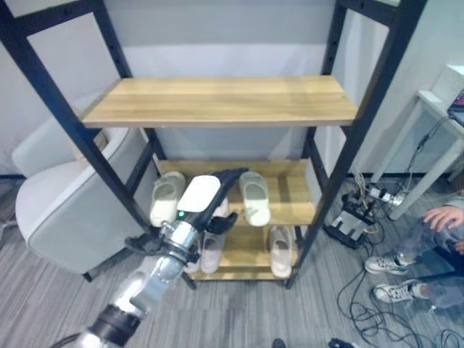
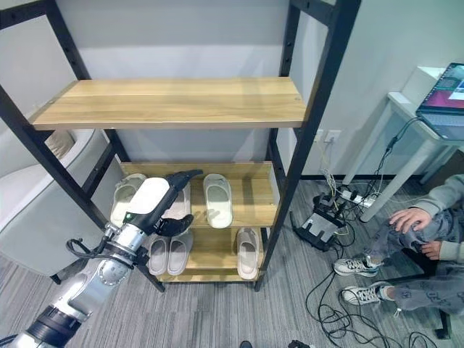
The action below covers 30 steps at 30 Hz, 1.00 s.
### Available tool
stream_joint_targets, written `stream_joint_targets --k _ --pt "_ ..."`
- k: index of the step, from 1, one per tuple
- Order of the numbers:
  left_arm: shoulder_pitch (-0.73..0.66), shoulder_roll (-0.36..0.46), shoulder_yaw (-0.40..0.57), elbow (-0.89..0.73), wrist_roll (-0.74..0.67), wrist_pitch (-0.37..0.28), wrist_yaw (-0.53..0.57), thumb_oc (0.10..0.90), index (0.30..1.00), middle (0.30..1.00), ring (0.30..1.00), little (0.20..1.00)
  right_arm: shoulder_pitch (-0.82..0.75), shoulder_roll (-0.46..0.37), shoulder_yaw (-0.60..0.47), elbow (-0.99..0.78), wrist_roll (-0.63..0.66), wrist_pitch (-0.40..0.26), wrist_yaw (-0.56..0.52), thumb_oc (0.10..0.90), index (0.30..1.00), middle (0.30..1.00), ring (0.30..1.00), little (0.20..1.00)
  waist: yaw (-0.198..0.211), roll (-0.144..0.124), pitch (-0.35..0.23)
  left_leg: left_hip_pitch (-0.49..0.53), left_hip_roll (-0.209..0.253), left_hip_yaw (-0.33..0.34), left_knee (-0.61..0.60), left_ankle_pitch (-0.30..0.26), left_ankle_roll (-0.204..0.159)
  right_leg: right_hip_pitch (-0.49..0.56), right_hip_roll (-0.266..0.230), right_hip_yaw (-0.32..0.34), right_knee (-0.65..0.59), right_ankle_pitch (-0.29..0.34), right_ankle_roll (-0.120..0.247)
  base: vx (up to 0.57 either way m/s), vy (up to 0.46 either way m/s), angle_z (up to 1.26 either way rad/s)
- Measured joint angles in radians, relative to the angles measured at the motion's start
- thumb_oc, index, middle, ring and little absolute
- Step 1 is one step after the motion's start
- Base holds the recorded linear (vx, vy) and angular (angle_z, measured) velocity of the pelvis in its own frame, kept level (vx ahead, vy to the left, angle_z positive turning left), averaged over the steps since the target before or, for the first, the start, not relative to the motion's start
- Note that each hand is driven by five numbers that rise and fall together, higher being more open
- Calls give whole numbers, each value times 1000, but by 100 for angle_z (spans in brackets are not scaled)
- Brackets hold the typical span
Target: Arrange the slippers neatly on the shoe rack.
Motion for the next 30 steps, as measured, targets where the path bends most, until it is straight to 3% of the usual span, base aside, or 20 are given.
stream_joint_targets --k 19,24,30 --pt "-219 32 -56 336 191 144 84 800 900 900 900 900 19 -7 1 9 -2 1 2 800 900 900 900 900 -41 0 -18 -78 -14 59 -1 7 8 -108 -8 53 0 37 6 13 47 -9" --pt "-368 85 -133 414 204 177 95 800 900 900 900 900 -7 -14 8 -10 -1 -3 1 800 900 900 900 900 -51 -31 -3 -149 -31 67 0 24 20 -183 -24 61 8 65 17 -48 38 -4" --pt "-454 105 -178 495 206 217 118 800 900 900 900 900 -22 -19 28 -12 0 -11 0 800 900 900 900 900 -69 -59 26 -194 -42 76 -1 33 26 -232 -35 71 4 62 33 -55 34 -3"
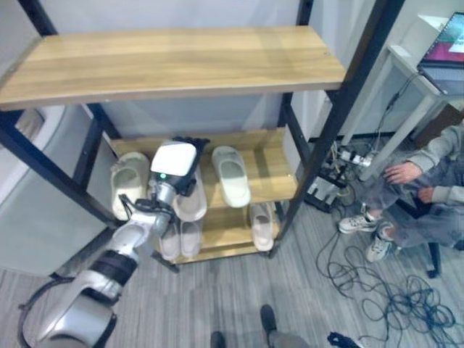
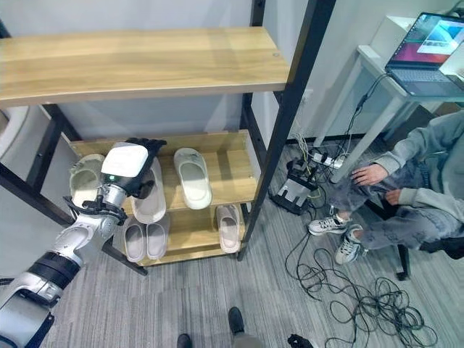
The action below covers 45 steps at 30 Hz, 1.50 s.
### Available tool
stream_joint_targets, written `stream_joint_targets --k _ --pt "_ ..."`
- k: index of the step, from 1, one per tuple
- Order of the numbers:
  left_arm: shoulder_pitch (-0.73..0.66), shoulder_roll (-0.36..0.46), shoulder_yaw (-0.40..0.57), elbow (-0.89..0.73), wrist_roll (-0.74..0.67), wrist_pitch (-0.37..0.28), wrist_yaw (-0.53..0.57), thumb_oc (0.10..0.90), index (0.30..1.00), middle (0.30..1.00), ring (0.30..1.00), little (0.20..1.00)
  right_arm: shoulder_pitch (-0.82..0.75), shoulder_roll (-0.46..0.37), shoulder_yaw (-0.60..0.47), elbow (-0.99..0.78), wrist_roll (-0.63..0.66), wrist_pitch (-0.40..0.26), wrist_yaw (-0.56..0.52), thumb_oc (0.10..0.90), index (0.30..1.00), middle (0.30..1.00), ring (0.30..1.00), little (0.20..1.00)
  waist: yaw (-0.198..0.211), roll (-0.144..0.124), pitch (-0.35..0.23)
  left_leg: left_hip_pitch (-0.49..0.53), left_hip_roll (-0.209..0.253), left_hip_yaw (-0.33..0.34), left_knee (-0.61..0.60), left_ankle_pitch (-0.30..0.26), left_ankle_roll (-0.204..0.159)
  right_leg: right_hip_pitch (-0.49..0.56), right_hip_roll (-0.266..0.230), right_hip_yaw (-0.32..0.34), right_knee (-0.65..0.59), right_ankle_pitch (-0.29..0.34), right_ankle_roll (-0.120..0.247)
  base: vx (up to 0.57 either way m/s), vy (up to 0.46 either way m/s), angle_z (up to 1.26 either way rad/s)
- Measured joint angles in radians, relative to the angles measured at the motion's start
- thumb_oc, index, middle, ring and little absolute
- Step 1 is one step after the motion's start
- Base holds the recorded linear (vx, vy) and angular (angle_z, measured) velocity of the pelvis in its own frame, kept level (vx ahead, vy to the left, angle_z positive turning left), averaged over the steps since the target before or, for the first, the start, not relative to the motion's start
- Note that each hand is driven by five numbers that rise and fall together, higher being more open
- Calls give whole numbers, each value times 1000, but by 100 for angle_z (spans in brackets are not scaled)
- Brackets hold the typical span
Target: Arrange the slippers neatly on the shoe rack.
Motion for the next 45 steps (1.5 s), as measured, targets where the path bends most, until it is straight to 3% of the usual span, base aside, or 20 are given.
stream_joint_targets --k 7,10,11,12,16,20,23,26,28,30,31,33,38,39,40,41,42,43,44,45 --pt "-148 12 -56 45 25 35 22 800 900 900 900 900 -85 -6 11 -36 9 -22 -12 800 900 900 900 900 3 3 102 -71 -9 2 4 15 5 -70 -6 2 4 34 -3 -13 10 0" --pt "-204 12 -63 89 27 40 36 800 900 900 900 900 -119 -6 12 -38 18 -31 -17 800 900 900 900 900 4 1 107 -84 -10 3 4 15 3 -85 -7 3 3 32 -1 0 0 0" --pt "-233 13 -63 116 26 55 36 755 832 832 832 832 -132 -6 12 -39 18 -32 -22 800 900 900 900 900 4 -2 117 -89 -10 5 4 17 1 -91 -8 5 3 30 3 0 0 0" --pt "-256 13 -64 145 26 64 36 400 300 300 300 300 -144 -6 12 -39 19 -33 -24 800 900 900 900 900 1 -5 124 -92 -10 5 4 18 0 -94 -7 5 3 28 5 0 0 0" --pt "-283 15 -53 159 14 88 36 400 300 300 300 300 -152 -7 11 -38 40 -31 -32 800 900 900 900 900 3 -5 135 -103 -6 5 5 19 1 -105 -3 4 4 37 -4 0 0 0" --pt "-229 11 -4 40 15 98 33 400 300 300 300 300 -151 -8 10 -45 40 -30 -31 800 900 900 900 900 3 -8 155 -77 -6 1 5 18 1 -76 -6 -17 5 37 -5 28 -9 3" --pt "-45 7 98 -194 19 73 40 400 300 300 300 300 -110 -7 9 -77 39 -32 -30 800 900 900 900 900 25 -5 165 7 5 3 0 0 2 8 2 -21 4 28 -3 27 -41 0" --pt "312 6 316 -625 19 -10 82 400 300 300 300 300 -47 6 -29 -86 39 -29 -26 800 900 900 900 900 73 0 161 59 11 -7 0 -13 -7 65 7 -27 4 -8 -11 50 -63 9" --pt "469 3 426 -742 14 -60 98 400 300 300 300 300 -25 12 -70 -77 39 -31 -21 800 900 900 900 900 72 3 160 93 16 -6 1 -20 -9 98 13 -29 4 -9 -18 44 -65 3" --pt "606 -41 499 -823 -14 -123 111 400 300 300 300 300 -8 2 -57 -107 39 29 -27 800 900 900 900 900 130 7 135 109 24 -23 38 -68 -13 143 18 -45 4 -32 -27 93 -72 22" --pt "644 -41 511 -827 -22 -146 120 400 300 300 300 300 3 3 -58 -119 39 3 -28 800 900 900 900 900 141 10 119 116 27 -45 45 -60 -23 159 19 -70 5 -38 -33 145 -70 44" --pt "688 -48 495 -815 -63 -138 118 400 300 300 300 300 -28 23 -72 -105 38 -7 -41 800 900 900 900 900 179 12 112 132 32 -58 108 -87 -18 185 25 -81 56 -75 -31 61 -34 33" --pt "739 -45 343 -695 -103 -176 71 400 300 300 300 300 -45 44 -66 -114 38 -19 -39 800 900 900 900 900 183 25 100 148 28 -65 299 -204 0 222 14 -83 233 -190 -22 -141 -83 10" --pt "704 -95 252 -630 -120 -190 57 400 300 300 300 300 -40 28 -54 -118 39 -21 -45 800 900 900 900 900 181 27 115 31 30 -82 467 -241 2 127 20 -114 383 -232 -37 -738 -138 51" --pt "667 -133 215 -600 -143 -189 54 400 300 300 300 300 -58 18 -56 -120 42 -21 -46 800 900 900 900 900 176 28 135 -50 34 -82 549 -254 11 54 20 -126 468 -253 -45 -560 -64 69" --pt "601 -155 155 -565 -171 -186 55 400 300 300 300 300 -113 -2 -31 -116 60 -29 -61 800 900 900 900 900 165 26 206 -158 27 -84 684 -264 8 -46 17 -119 576 -274 -49 -431 -37 46" --pt "375 -84 -26 -474 -191 -167 26 400 300 300 300 300 -304 -62 22 -118 68 -25 -89 800 900 900 900 900 147 8 361 -333 51 -55 887 -355 26 -230 26 -43 781 -347 -21 -174 -4 3" --pt "324 -75 -76 -434 -174 -176 -18 400 300 300 300 300 -372 -79 31 -166 67 -29 -100 800 900 900 900 900 108 19 442 -388 59 -46 956 -388 25 -289 34 -26 827 -363 -5 -211 -8 -77" --pt "340 -84 -72 -424 -172 -181 -31 400 300 300 300 300 -368 -74 34 -233 66 -34 -105 800 900 900 900 900 105 37 442 -465 93 -14 944 -376 50 -380 50 -15 910 -405 -24 -253 -13 -79" --pt "342 -124 -77 -408 -149 -184 1 400 300 300 300 300 -305 -82 50 -266 66 -40 -120 800 900 900 900 900 96 45 423 -572 96 -3 1000 -372 37 -395 28 -12 1018 -528 -36 -260 -5 -81"
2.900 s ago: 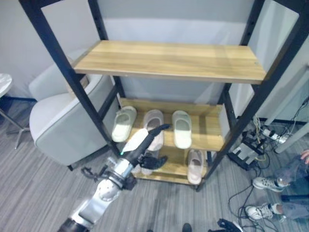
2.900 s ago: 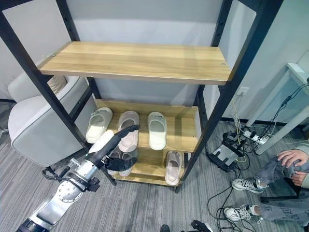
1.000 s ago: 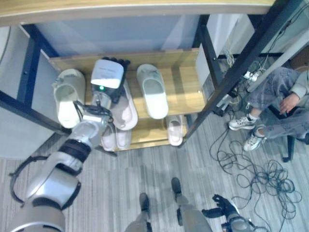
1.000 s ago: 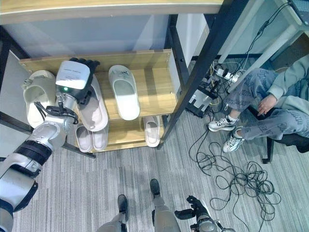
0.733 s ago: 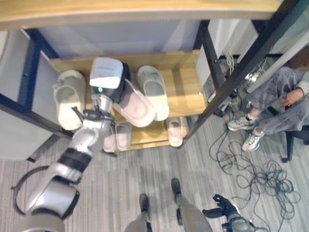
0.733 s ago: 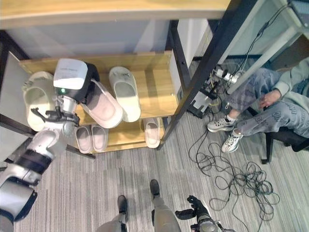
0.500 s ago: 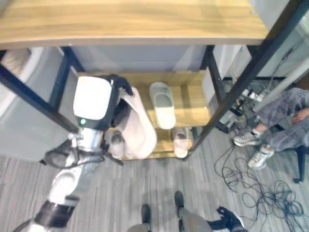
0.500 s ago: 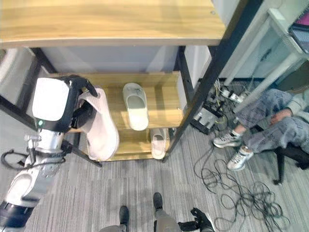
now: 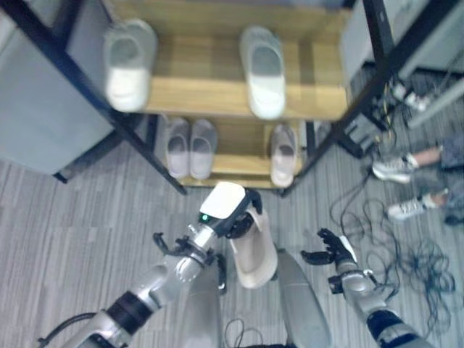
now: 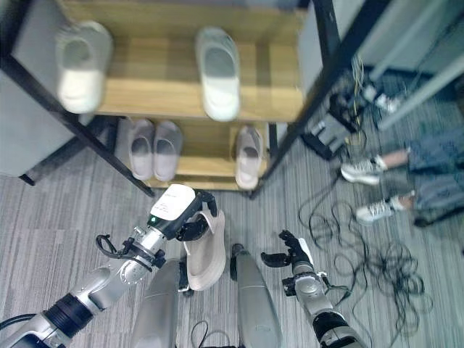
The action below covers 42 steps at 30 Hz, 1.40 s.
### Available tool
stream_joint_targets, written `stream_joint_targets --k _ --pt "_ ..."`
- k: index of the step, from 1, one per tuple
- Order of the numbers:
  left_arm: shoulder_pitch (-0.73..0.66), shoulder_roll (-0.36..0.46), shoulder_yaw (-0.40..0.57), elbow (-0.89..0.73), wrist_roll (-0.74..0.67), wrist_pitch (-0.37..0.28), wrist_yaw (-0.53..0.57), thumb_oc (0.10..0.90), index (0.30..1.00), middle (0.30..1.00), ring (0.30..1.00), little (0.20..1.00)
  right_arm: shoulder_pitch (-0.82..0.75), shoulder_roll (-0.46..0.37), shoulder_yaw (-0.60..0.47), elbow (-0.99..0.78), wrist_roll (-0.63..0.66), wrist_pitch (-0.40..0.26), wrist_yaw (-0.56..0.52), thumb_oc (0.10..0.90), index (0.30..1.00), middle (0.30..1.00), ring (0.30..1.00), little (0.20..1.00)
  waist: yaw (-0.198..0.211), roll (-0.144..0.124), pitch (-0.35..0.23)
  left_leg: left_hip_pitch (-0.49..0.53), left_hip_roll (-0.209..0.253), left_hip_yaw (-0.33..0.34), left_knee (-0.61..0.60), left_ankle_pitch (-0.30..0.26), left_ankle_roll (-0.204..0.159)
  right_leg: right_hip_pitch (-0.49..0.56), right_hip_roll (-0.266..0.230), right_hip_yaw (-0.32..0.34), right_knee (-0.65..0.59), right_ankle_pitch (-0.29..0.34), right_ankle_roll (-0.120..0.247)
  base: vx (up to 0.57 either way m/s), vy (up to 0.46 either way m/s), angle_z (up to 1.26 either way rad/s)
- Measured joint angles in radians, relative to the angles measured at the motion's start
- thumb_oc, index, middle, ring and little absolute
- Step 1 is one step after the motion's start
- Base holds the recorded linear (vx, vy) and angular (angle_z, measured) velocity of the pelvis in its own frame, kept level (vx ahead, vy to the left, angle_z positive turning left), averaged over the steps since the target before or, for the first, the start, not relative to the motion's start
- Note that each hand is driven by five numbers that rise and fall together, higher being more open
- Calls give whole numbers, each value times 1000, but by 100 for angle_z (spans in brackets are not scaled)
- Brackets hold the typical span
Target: Arrange the slippers neatly on the shoe rack.
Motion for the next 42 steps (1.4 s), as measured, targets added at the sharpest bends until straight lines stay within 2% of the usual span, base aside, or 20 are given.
stream_joint_targets --k 1,2,4,6,8,11,12,15,17,20,23,25,29,30,33,37,40,42 --pt "-59 -24 9 18 14 5 44 400 300 300 300 300 -32 -19 3 0 -1 -7 -15 800 900 900 900 900 0 32 31 -103 5 -5 47 -5 -2 -113 0 -1 43 -10 9 -180 13 -44" --pt "-183 -34 -36 108 44 37 73 400 300 300 300 300 -66 -39 34 -4 -2 -6 -33 800 900 900 900 900 -14 32 35 -221 10 4 93 16 5 -243 5 13 109 2 10 -145 20 -40" --pt "-387 -42 -108 245 147 95 96 400 300 300 300 300 -57 -43 62 -52 -30 -13 -50 800 900 900 900 900 -64 31 40 -381 21 -2 192 28 3 -411 19 20 220 1 6 -94 20 -26" --pt "-475 -39 -105 246 187 136 162 400 300 300 300 300 -25 -45 78 -75 -31 -14 -70 800 900 900 900 900 -72 32 39 -411 22 -5 197 40 3 -446 23 20 225 23 1 13 48 -14" --pt "-615 -6 -94 229 233 194 257 400 300 300 300 300 -32 -55 91 -80 -38 -49 -95 800 900 900 900 900 -67 38 37 -474 28 -18 207 41 2 -502 31 13 223 22 2 18 48 -6" --pt "-821 89 -58 229 251 293 336 400 300 300 300 300 -44 -50 90 -76 -70 -74 -107 800 900 900 900 900 -68 42 38 -589 34 -26 260 41 5 -609 32 7 265 32 -4 30 34 -7" --pt "-860 148 -55 229 250 314 349 400 300 300 300 300 -27 -42 89 -81 -70 -80 -106 800 900 900 900 900 -71 42 38 -599 35 -26 274 36 1 -619 33 4 277 28 0 44 16 -6" --pt "-869 206 -45 239 238 363 366 400 300 300 300 300 3 -32 93 -69 -69 -80 -106 800 900 900 900 900 -67 46 37 -606 35 -28 303 20 4 -619 26 0 294 13 0 34 53 1" --pt "-913 240 -109 269 245 374 391 400 300 300 300 300 -5 -34 90 -68 -67 -86 -106 800 900 900 900 900 -64 46 37 -627 35 -33 341 3 12 -635 24 -2 330 -5 1 27 53 2" --pt "-933 240 -140 308 243 376 390 400 300 300 300 300 -26 -36 76 -75 -67 -106 -108 800 900 900 900 900 -64 47 36 -657 36 -23 394 -27 27 -670 26 13 381 -28 0 38 41 -7" --pt "-1010 247 -214 361 242 375 387 400 300 300 300 300 -38 -46 73 -110 -57 -138 -108 800 900 900 900 900 -66 47 35 -740 38 -25 495 -57 35 -747 25 19 477 -55 8 53 39 -4" --pt "-1035 243 -229 386 242 374 383 400 300 300 300 300 -52 -45 67 -110 -46 -142 -110 800 900 900 900 900 -67 47 36 -780 42 -25 541 -70 37 -787 28 22 519 -65 13 27 13 -7" --pt "-1100 242 -324 443 215 370 379 400 300 300 300 300 -67 -52 55 -124 -6 -147 -119 800 900 900 900 900 -67 47 36 -858 59 -31 657 -101 45 -857 41 22 621 -91 17 74 36 -12" --pt "-1129 240 -343 457 202 369 373 400 300 300 300 300 -79 -53 40 -126 16 -159 -123 800 900 900 900 900 -69 47 36 -896 64 -34 714 -130 56 -895 39 26 675 -110 25 75 28 -11" --pt "-1183 235 -378 470 202 367 358 400 300 300 300 300 -100 -64 21 -128 53 -175 -130 800 900 900 900 900 -70 47 37 -963 68 -32 796 -152 70 -960 43 40 758 -133 32 88 12 -4" --pt "-1260 169 -452 607 193 367 343 400 300 300 300 300 -162 -77 22 -127 94 -181 -131 800 900 900 900 900 -70 47 37 -991 70 -31 829 -161 75 -988 45 45 788 -141 35 98 20 -2" --pt "-1348 150 -534 668 163 362 334 400 300 300 300 300 -176 -97 24 -165 118 -197 -126 800 900 900 900 900 -70 46 36 -1020 70 -35 842 -165 79 -1011 44 42 796 -143 33 50 -10 -1" --pt "-1384 150 -540 692 162 351 331 400 300 300 300 300 -172 -103 26 -160 132 -209 -125 800 900 900 900 900 -72 45 37 -1024 72 -35 851 -171 73 -1015 42 39 803 -150 33 68 -25 -3"
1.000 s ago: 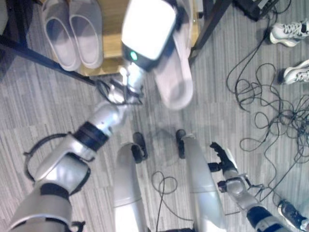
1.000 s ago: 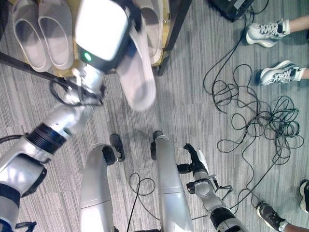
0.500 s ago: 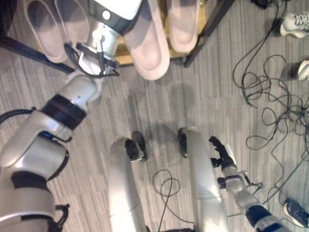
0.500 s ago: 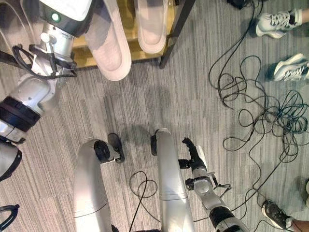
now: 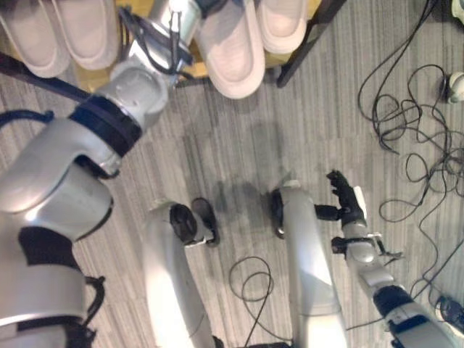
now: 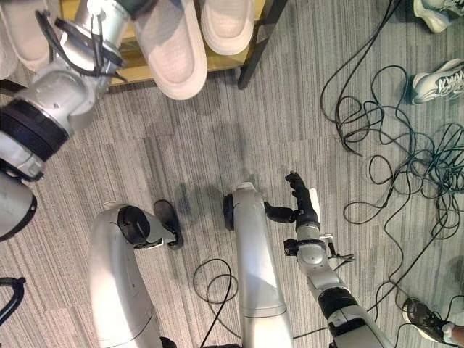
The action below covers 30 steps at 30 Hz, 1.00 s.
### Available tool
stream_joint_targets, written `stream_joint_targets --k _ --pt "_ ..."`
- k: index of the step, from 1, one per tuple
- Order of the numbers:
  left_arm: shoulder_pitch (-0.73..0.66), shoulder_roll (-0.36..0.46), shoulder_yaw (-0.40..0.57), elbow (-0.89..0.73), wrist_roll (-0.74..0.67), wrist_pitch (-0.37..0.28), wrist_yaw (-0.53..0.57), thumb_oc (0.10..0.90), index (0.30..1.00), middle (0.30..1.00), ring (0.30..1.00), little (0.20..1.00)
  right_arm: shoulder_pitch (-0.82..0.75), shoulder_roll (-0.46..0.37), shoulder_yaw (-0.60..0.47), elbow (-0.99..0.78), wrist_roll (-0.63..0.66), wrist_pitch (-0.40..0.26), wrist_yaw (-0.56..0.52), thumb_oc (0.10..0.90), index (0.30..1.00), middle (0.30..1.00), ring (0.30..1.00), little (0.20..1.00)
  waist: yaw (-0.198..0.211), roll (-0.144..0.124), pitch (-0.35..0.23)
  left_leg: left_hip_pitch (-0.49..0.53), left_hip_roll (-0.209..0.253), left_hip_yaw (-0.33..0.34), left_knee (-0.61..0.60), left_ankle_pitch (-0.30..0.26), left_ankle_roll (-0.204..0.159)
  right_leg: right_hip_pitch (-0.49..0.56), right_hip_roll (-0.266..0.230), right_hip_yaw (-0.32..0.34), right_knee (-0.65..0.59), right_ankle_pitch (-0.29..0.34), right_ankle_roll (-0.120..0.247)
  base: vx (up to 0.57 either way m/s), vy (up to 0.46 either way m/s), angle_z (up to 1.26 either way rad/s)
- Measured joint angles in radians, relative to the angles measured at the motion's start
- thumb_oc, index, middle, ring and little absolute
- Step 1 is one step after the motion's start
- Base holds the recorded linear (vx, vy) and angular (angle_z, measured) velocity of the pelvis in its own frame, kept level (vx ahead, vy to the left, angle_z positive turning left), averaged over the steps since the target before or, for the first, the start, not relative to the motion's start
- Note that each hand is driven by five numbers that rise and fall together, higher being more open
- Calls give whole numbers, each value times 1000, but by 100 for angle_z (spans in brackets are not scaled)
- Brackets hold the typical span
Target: Arrange the slippers neatly on the shoe rack.
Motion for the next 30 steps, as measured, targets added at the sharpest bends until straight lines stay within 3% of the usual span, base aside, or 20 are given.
stream_joint_targets --k 6,11,12,13,14,18,30 --pt "-96 -12 -49 145 -36 -12 -24 400 300 300 300 300 12 -4 5 0 33 -11 13 800 900 900 900 900 -7 -1 0 -5 0 -4 -1 -7 9 0 -6 -9 -5 -5 -6 9 -2 0" --pt "-113 -16 -81 173 -35 -11 -44 400 300 300 300 300 12 -4 8 16 38 -21 19 800 900 900 900 900 -17 -6 1 -6 0 -2 10 -13 19 0 -10 -9 5 -5 -4 15 1 0" --pt "-127 -30 -118 190 -34 -18 -67 558 538 538 538 538 9 -4 8 17 49 -23 20 800 900 900 900 900 -21 -11 1 -11 0 -1 17 -15 18 -5 -12 -8 13 -10 -8 0 0 0" --pt "-127 -37 -131 192 -33 -23 -80 642 662 662 662 662 7 -4 8 22 62 -24 19 800 900 900 900 900 -22 -12 2 -11 1 -1 26 -18 19 -5 -13 -8 21 -14 -9 43 2 -1" --pt "-127 -45 -141 194 -30 -25 -85 800 900 900 900 900 1 -4 8 35 78 -24 20 800 900 900 900 900 -23 -14 2 -12 1 1 34 -22 24 -6 -15 -6 29 -18 -8 0 0 0" --pt "-127 -101 -145 248 -34 -30 -98 800 900 900 900 900 -7 -4 17 42 109 -25 24 800 900 900 900 900 -23 -19 1 -13 2 11 37 -25 28 -12 -14 3 32 -20 -6 19 16 -1" --pt "-153 -102 -151 340 -79 -45 -152 800 900 900 900 900 54 4 24 43 116 -38 56 800 900 900 900 900 -40 -21 1 -25 17 10 102 -56 36 -19 -18 -2 82 -34 -5 14 19 -4"
